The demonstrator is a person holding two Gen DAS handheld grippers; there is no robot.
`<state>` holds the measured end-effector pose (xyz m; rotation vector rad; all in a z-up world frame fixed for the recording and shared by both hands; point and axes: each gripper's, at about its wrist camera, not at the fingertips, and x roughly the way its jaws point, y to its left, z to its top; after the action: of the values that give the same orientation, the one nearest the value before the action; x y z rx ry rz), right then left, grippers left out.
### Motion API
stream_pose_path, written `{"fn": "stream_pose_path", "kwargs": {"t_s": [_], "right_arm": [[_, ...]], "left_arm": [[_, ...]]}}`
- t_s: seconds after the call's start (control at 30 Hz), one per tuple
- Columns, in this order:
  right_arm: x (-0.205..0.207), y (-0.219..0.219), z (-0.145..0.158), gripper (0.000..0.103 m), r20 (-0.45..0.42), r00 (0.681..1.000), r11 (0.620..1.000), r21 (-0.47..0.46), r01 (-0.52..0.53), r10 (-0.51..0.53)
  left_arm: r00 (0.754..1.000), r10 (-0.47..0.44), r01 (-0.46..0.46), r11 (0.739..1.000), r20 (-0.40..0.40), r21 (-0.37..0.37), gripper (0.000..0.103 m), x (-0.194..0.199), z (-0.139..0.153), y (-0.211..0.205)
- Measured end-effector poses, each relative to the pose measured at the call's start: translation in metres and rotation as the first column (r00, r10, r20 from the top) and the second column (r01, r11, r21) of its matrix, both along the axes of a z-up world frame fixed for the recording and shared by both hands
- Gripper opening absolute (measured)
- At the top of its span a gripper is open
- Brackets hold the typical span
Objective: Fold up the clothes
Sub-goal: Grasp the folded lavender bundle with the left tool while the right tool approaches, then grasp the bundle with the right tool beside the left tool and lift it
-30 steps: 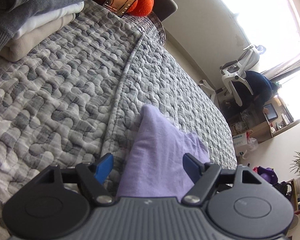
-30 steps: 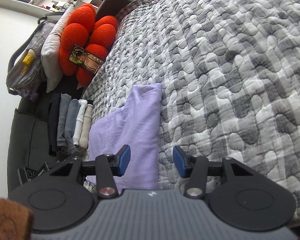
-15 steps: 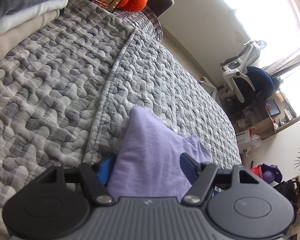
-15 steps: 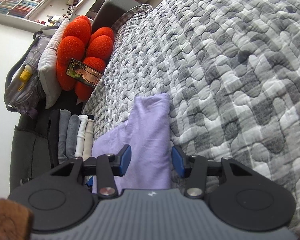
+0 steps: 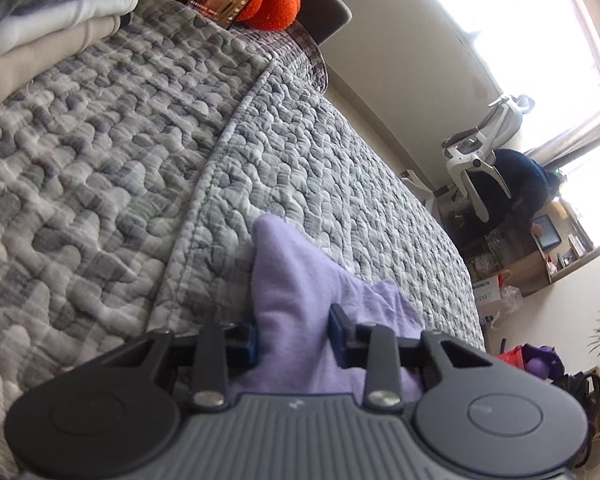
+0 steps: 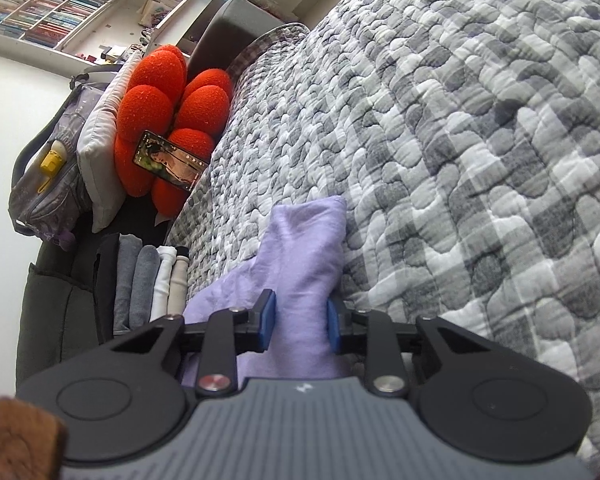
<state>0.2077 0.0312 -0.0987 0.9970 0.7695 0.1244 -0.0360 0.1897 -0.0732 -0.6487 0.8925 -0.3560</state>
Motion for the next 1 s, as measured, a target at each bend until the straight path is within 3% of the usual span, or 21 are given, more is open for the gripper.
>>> {"fn": "stream_pose_path", "kwargs": {"t_s": [0.2,0.4,0.47,0.6,0.73,0.83,0.93,0.97,1.0], "right_arm": [[0.002,0.01,0.008,0.021,0.003,1.0,0.997,-0.073,0.007,-0.006],[0.005,0.007,0.019,0.02,0.052,0.999,0.999,-0.051,0.013,-0.011],[0.007,0.006,0.015,0.02,0.032,0.999,0.999,-0.049,0.014,-0.012],[0.012,0.01,0.008,0.025,-0.006,1.0,0.996,-0.09,0.003,-0.004],[0.011,0.011,0.01,0.04,0.011,1.0,0.997,-0.082,-0.004,0.005],[0.013,0.016,0.011,0.042,0.021,1.0,0.994,-0.111,-0.013,0.016],[0.015,0.023,0.012,0.042,0.03,0.999,0.988,-0.157,-0.012,0.017],[0.015,0.026,0.013,0.039,0.033,0.999,0.985,-0.172,-0.009,0.015],[0.016,0.029,0.013,0.028,0.035,0.999,0.982,-0.187,-0.007,0.014]], "left_arm": [[0.999,0.031,-0.031,1.0,-0.012,0.0,0.019,-0.006,0.003,-0.001],[0.998,0.045,-0.046,0.998,-0.039,-0.031,0.018,-0.017,0.012,0.004],[0.999,0.033,-0.034,0.999,-0.041,-0.021,0.02,-0.018,0.011,0.005],[0.998,0.035,-0.035,0.999,-0.059,-0.002,0.039,-0.012,0.005,0.005],[0.997,0.038,-0.04,0.999,-0.061,-0.029,0.044,-0.006,0.001,0.005],[0.995,0.061,-0.066,0.996,-0.075,-0.065,0.044,-0.006,-0.003,0.008],[0.991,0.095,-0.103,0.991,-0.091,-0.09,0.037,-0.007,-0.005,0.009],[0.99,0.105,-0.113,0.99,-0.093,-0.088,0.03,-0.009,-0.005,0.009],[0.989,0.116,-0.123,0.989,-0.094,-0.083,0.025,-0.01,-0.005,0.008]]}}
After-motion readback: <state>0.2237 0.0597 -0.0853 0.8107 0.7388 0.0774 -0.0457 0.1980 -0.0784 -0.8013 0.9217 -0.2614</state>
